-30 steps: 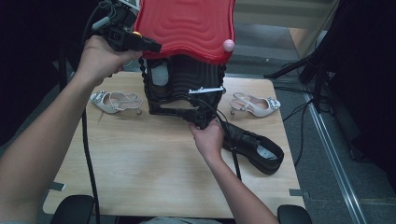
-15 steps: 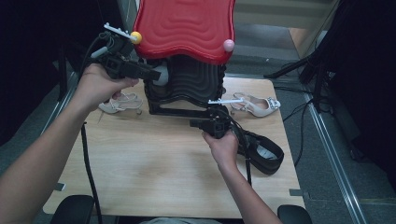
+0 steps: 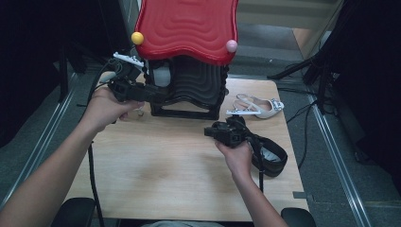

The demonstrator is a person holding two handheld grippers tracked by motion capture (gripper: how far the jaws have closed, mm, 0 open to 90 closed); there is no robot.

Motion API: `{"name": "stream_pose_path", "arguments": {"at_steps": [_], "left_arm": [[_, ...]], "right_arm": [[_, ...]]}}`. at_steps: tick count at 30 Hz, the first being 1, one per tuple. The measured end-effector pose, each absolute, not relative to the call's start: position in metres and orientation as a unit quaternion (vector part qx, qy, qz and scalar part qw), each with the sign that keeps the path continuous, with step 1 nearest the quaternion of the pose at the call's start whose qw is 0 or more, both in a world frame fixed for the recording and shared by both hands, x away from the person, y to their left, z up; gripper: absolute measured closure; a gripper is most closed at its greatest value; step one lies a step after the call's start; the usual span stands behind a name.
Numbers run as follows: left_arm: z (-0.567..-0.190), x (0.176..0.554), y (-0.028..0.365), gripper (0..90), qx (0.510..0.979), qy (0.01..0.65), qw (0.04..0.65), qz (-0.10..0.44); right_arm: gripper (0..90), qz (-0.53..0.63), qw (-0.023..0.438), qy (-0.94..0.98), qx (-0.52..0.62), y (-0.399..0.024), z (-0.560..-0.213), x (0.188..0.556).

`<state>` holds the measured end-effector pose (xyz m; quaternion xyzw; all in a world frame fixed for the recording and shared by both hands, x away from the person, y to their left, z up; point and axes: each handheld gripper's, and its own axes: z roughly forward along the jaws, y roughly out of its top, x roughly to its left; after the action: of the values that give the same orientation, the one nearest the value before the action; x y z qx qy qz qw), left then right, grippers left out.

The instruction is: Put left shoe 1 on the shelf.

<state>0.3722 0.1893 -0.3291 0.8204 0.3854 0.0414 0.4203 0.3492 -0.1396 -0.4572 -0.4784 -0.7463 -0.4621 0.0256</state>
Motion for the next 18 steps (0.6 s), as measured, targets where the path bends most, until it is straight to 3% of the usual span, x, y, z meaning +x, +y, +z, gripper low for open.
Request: {"name": "stream_pose_path", "arguments": {"at_steps": [3, 11, 14, 18], "left_arm": [[-0.34, 0.37, 0.188, 49.4, 0.823, 0.384, 0.417, 0.042], [-0.37, 0.365, 0.184, 49.1, 0.824, 0.39, 0.411, 0.021], [-0.384, 0.363, 0.181, 49.0, 0.823, 0.396, 0.408, 0.012], [-0.402, 0.36, 0.176, 48.6, 0.823, 0.397, 0.406, 0.003]], "right_arm": [[74.1, -0.453, 0.019, -0.751, -0.481, -0.144, -0.458, 0.347], [78.7, -0.431, 0.01, -0.774, -0.464, -0.153, -0.453, 0.34], [72.7, -0.437, 0.006, -0.774, -0.458, -0.157, -0.452, 0.336], [73.0, -0.434, -0.021, -0.783, -0.444, -0.161, -0.452, 0.328]]}}
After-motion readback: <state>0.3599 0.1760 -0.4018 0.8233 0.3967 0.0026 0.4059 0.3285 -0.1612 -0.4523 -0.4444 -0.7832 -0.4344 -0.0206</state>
